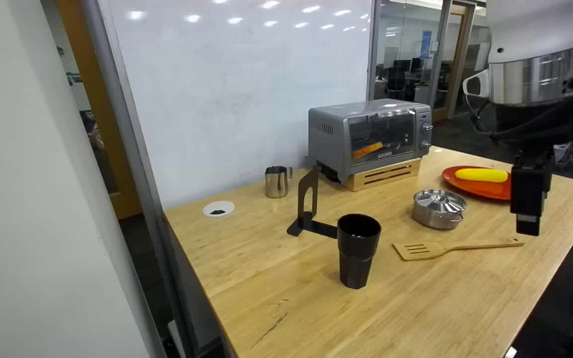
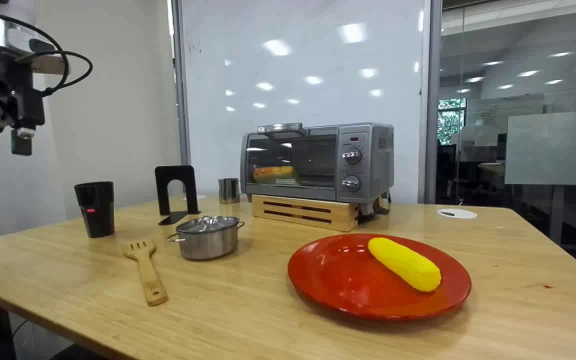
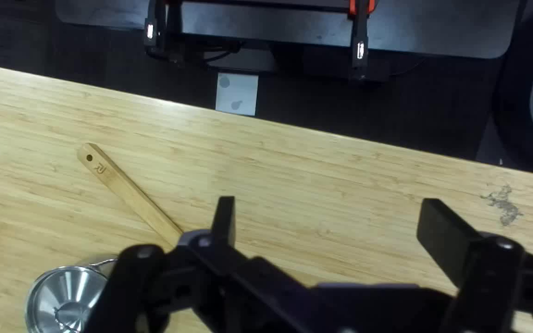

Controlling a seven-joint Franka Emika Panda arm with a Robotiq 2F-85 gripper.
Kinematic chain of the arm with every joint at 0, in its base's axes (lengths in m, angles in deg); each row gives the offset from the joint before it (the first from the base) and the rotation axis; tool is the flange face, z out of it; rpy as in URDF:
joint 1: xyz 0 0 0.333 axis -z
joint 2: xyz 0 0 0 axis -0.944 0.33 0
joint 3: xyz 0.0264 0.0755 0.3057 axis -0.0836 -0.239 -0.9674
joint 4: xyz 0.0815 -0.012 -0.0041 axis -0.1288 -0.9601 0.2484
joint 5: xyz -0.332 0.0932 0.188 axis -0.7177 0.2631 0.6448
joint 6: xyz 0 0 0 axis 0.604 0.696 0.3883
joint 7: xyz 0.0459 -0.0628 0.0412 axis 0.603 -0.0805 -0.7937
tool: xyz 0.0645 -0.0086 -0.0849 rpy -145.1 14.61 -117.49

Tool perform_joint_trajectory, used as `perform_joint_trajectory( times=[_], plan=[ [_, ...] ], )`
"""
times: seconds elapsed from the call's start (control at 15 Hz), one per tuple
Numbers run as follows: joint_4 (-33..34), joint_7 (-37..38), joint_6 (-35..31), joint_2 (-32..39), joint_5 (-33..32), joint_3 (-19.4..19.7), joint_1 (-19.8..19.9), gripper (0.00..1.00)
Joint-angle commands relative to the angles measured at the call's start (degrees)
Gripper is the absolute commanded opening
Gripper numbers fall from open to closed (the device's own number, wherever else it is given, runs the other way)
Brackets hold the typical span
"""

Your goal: Take the white box out of the silver pot then close the pot

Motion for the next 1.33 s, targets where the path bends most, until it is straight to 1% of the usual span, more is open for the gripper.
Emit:
perform_joint_trajectory(
  times=[0.0, 0.8, 0.93, 1.13, 1.2, 1.27],
  plan=[
    [0.12, 0.35, 0.17, 0.12, -0.37, 1.00, -1.07, 1.00],
    [0.12, 0.35, 0.17, 0.12, -0.37, 1.00, -1.07, 1.00],
    [2.36, 0.00, 0.14, 1.75, -0.32, 1.71, -0.50, 1.00],
    [8.37, -2.23, -1.17, 4.75, -0.77, 4.84, 1.39, 1.00],
    [10.35, -3.72, -1.43, 5.62, -1.30, 5.93, 1.72, 1.00],
    [13.15, -6.74, -1.31, 7.11, -1.49, 7.50, 2.01, 1.00]
  ],
)
